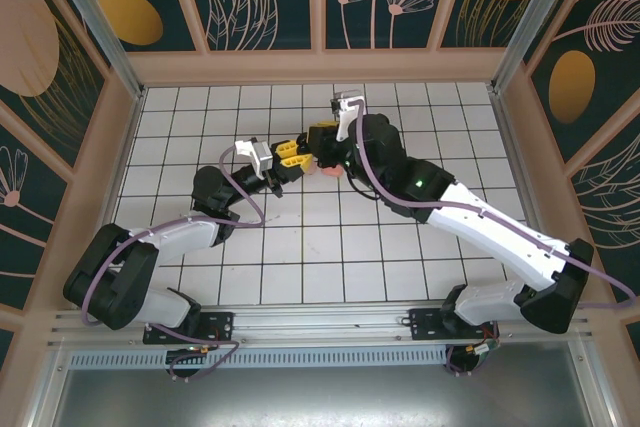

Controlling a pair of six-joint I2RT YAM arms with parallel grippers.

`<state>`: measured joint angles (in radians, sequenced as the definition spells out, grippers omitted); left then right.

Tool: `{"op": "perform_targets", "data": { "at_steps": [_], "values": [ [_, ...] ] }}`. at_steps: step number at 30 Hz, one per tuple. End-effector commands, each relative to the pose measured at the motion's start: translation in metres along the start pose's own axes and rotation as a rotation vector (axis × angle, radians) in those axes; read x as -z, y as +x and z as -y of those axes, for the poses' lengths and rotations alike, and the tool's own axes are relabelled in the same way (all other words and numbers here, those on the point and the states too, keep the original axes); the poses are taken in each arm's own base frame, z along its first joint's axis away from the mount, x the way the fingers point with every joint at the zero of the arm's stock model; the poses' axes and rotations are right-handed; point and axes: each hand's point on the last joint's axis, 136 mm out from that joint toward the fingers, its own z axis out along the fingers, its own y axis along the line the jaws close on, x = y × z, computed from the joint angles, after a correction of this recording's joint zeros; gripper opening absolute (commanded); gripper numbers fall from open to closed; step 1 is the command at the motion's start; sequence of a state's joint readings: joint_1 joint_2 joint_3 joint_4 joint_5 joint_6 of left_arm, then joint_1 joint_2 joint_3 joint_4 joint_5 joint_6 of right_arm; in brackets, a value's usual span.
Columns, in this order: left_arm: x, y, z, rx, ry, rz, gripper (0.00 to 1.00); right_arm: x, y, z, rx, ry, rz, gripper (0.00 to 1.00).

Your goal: Insert wireless bluetooth earbuds into charging case

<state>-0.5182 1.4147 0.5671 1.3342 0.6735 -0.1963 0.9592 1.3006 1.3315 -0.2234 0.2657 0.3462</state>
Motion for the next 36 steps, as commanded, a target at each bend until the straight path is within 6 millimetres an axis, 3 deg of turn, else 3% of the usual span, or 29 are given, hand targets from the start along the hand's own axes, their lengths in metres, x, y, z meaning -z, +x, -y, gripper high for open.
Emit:
{"op": "perform_targets", "data": {
  "at_steps": [1,24,36],
  "values": [
    [-0.005,-0.019,0.005,-0.028,0.035,0.053,0.0,-0.003,0.005,0.0,-0.007,0.007,0.005,0.19],
    [-0.005,-0.025,0.004,-0.039,0.026,0.06,0.0,-0.011,0.041,0.013,0.005,0.05,-0.08,0.18],
    [-0.007,-0.026,0.001,-0.033,0.009,0.061,0.0,-0.012,0.062,0.004,0.063,0.07,-0.123,0.17]
  ]
}}
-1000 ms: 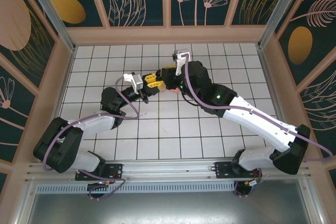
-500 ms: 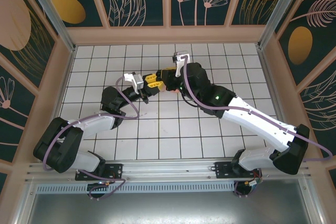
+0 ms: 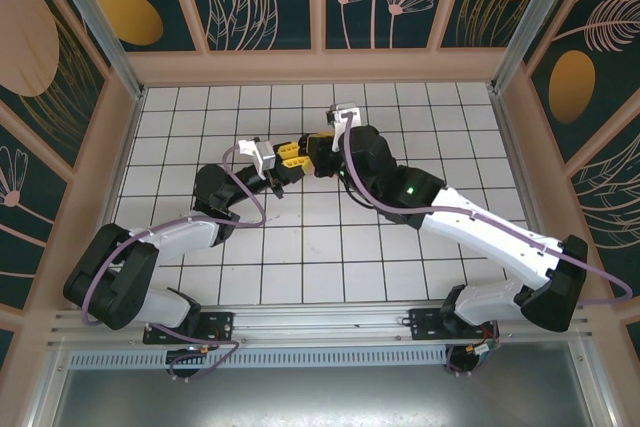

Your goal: Insert wireless bluetooth earbuds into charging case

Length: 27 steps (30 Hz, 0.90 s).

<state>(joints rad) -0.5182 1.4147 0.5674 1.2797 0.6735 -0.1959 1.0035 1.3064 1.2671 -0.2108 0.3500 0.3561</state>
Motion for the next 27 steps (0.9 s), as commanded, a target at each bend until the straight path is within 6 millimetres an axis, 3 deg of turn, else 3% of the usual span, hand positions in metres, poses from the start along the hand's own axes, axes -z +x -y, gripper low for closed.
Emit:
{"op": "perform_targets", "data": {
  "at_steps": [1,10,27],
  "values": [
    [-0.005,-0.037,0.004,-0.068,0.018,0.103,0.0,-0.009,0.037,-0.003,0.051,0.014,-0.102,0.17],
    [-0.005,-0.038,0.004,-0.064,0.015,0.103,0.0,-0.015,0.054,0.0,0.088,0.07,-0.133,0.16],
    [-0.003,-0.039,0.01,-0.061,0.041,0.105,0.0,0.004,-0.008,0.005,-0.064,-0.012,0.016,0.15]
  ]
}}
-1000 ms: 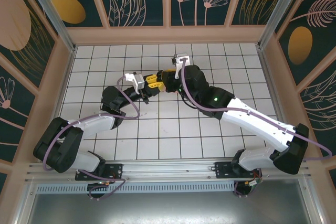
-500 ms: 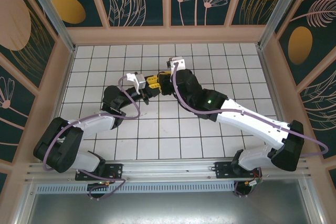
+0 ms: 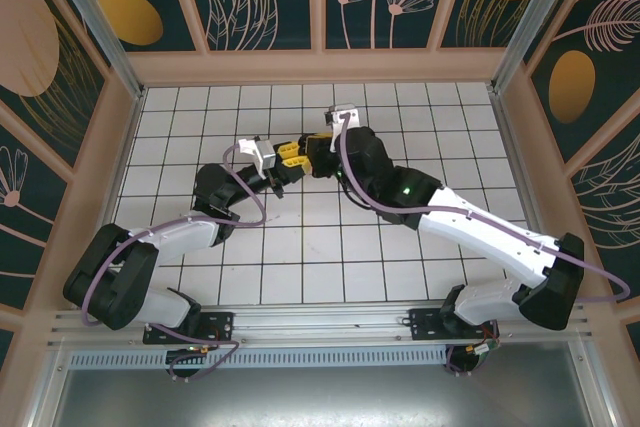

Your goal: Insert wireless bluetooth earbuds into charging case

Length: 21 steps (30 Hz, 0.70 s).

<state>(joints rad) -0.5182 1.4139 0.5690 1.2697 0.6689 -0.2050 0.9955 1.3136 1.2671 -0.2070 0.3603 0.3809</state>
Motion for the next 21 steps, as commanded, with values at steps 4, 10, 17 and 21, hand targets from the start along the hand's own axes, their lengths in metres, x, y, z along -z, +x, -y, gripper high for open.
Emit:
{"op": "perform_targets", "data": {
  "at_steps": [4,10,17,21],
  "values": [
    [-0.002,-0.041,0.013,-0.075,0.052,0.111,0.0,0.005,-0.006,-0.004,-0.041,-0.052,0.003,0.14],
    [-0.002,-0.041,0.012,-0.074,0.051,0.113,0.0,0.01,-0.01,-0.014,-0.048,-0.127,0.036,0.14],
    [-0.002,-0.038,0.012,-0.07,0.051,0.106,0.0,0.018,-0.021,-0.018,-0.058,-0.172,0.11,0.14],
    [-0.002,-0.036,0.012,-0.067,0.052,0.103,0.0,0.023,-0.029,-0.019,-0.057,-0.181,0.143,0.14]
  ]
}}
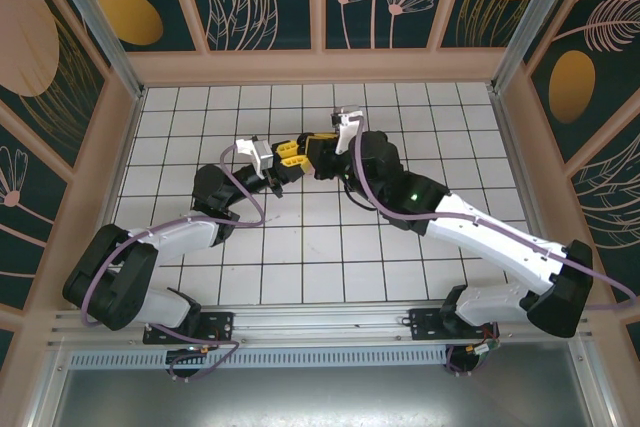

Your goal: Insert wireless bluetooth earbuds into charging case

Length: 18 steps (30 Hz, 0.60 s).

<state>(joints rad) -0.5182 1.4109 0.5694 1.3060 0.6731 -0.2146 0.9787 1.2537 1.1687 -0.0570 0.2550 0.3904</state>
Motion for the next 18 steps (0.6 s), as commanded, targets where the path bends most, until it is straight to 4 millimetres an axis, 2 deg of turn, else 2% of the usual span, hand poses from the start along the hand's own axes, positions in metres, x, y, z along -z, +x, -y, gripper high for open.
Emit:
{"op": "perform_targets", "data": {
  "at_steps": [1,6,14,18],
  "values": [
    [-0.003,-0.028,0.009,-0.051,0.041,0.072,0.0,0.014,-0.027,-0.012,-0.005,-0.061,0.102,0.14],
    [-0.003,-0.026,0.009,-0.046,0.041,0.069,0.0,0.019,-0.036,-0.009,-0.006,-0.048,0.141,0.14],
    [-0.005,-0.03,0.009,-0.047,0.044,0.077,0.0,0.006,-0.021,-0.006,0.007,-0.028,0.094,0.14],
    [-0.004,-0.032,0.01,-0.047,0.048,0.081,0.0,-0.001,-0.012,0.002,0.021,0.007,0.077,0.14]
  ]
}}
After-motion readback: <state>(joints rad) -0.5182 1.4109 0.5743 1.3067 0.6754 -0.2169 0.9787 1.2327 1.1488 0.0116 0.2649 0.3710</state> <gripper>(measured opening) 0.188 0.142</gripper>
